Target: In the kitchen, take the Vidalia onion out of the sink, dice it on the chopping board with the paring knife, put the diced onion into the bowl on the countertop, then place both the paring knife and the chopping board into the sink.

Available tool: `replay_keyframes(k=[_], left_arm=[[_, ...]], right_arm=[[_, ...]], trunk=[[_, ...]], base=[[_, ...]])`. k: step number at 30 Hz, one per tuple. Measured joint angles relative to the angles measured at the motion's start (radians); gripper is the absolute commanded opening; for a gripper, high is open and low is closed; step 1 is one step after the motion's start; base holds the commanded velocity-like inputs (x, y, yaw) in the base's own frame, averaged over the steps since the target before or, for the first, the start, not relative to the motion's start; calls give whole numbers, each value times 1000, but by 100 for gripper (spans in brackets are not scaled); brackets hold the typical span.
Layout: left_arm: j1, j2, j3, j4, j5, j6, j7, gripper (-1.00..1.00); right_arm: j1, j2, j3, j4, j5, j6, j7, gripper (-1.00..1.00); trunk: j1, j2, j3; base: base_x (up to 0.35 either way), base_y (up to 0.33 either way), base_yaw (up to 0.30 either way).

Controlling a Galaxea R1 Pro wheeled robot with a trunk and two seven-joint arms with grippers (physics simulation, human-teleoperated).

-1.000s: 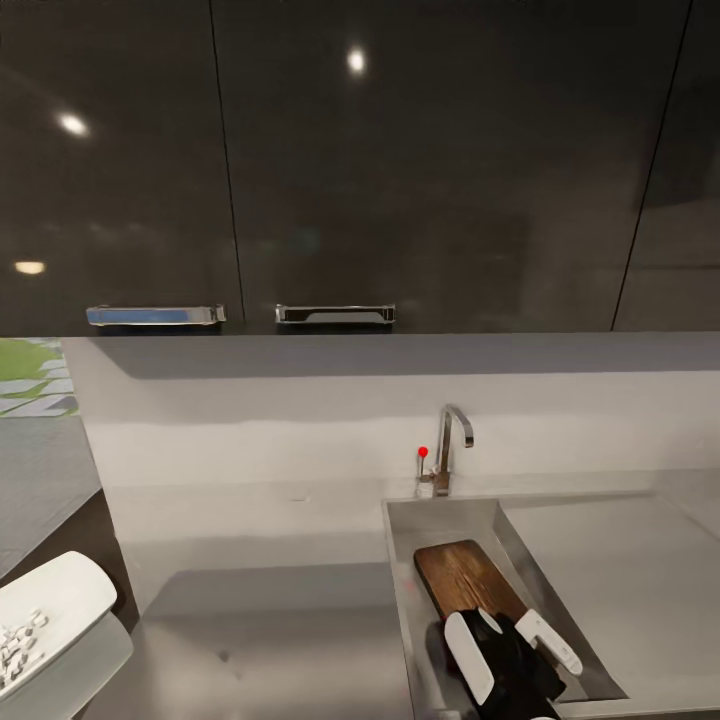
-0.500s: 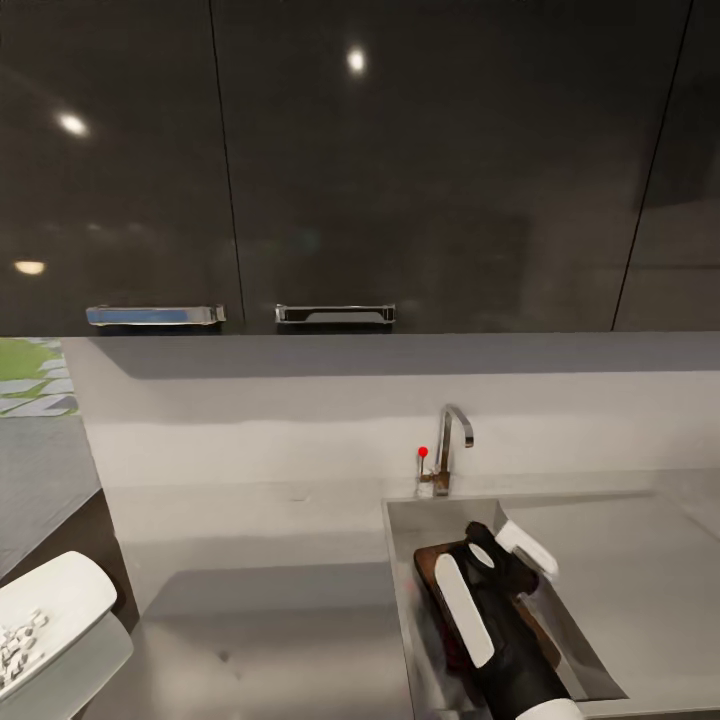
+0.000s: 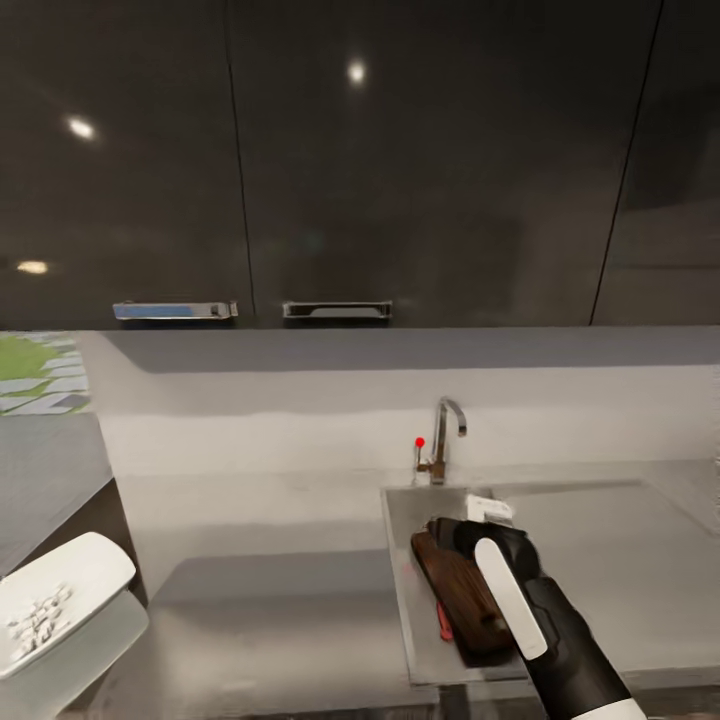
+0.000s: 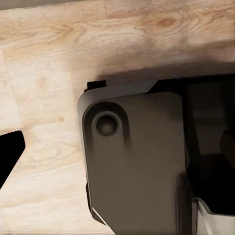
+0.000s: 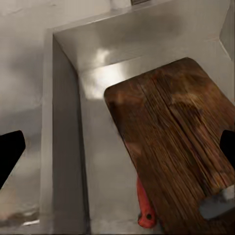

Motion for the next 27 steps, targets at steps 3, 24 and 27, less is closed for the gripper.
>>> replay_keyframes(k=[3,24,27], left_arm=[[0,0,0,0,0,0,0,100],[0,18,-1,0,0,-61,0,100],[0,18,0,0,0,-61,0,100]], right_arm=[[0,-6,0,-2,-29,50,80,100],[0,-76,104,-98,19,58,169,100],[0,-76,105,-98,20,58,169,100]], trunk=[[0,0,0],[0,0,0],[0,0,0]], base=[[-338,0,0],[-339,0,0],[-339,0,0]])
